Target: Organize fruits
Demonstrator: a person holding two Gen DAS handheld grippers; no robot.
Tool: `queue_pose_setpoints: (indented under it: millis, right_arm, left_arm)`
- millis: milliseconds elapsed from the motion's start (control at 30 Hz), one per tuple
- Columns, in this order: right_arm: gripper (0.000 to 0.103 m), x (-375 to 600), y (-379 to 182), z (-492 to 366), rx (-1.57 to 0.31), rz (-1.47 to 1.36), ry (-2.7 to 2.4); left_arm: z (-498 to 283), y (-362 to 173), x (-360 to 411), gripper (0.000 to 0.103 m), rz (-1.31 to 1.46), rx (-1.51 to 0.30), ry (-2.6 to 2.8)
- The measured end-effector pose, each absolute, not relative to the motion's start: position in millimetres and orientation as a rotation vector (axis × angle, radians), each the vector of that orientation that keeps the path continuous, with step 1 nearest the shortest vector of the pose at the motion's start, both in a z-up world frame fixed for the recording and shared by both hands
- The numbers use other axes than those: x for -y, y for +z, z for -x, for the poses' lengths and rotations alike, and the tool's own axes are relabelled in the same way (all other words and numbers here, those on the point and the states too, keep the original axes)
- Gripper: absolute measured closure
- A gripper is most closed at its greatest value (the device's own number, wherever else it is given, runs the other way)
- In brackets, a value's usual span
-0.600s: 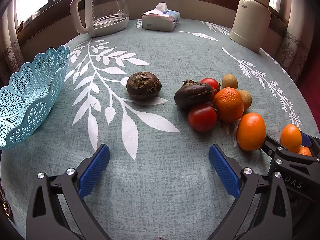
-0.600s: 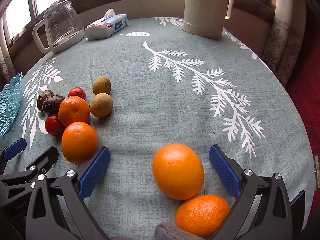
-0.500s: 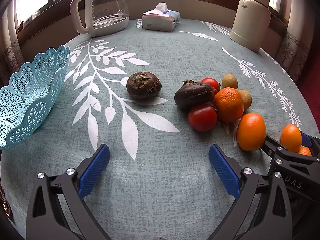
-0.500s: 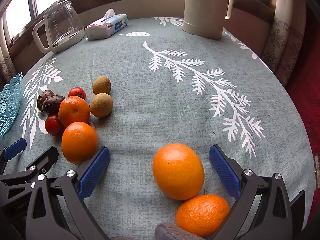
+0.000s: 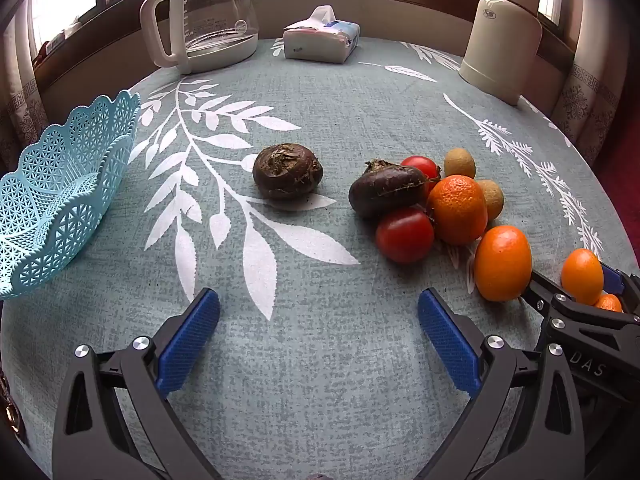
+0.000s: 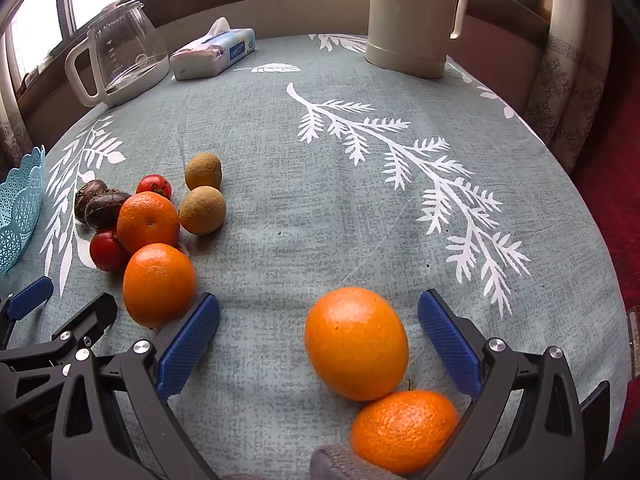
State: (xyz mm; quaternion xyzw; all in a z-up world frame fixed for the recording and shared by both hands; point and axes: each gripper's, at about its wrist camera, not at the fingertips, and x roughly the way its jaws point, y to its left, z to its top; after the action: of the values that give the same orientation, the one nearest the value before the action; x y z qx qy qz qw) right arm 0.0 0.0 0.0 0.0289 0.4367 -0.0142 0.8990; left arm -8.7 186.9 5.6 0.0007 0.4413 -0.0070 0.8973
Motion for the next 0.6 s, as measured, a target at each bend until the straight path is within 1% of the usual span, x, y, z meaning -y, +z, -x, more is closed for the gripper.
queue_pose_setpoints:
  millis: [600]
  right_arm:
    - [0.005, 1.5, -1.6, -0.2, -0.907, -0.053, -0.034]
  left_arm:
    - [9.2, 5.7, -187.0, 0.003, -0.001, -0.914, -0.015]
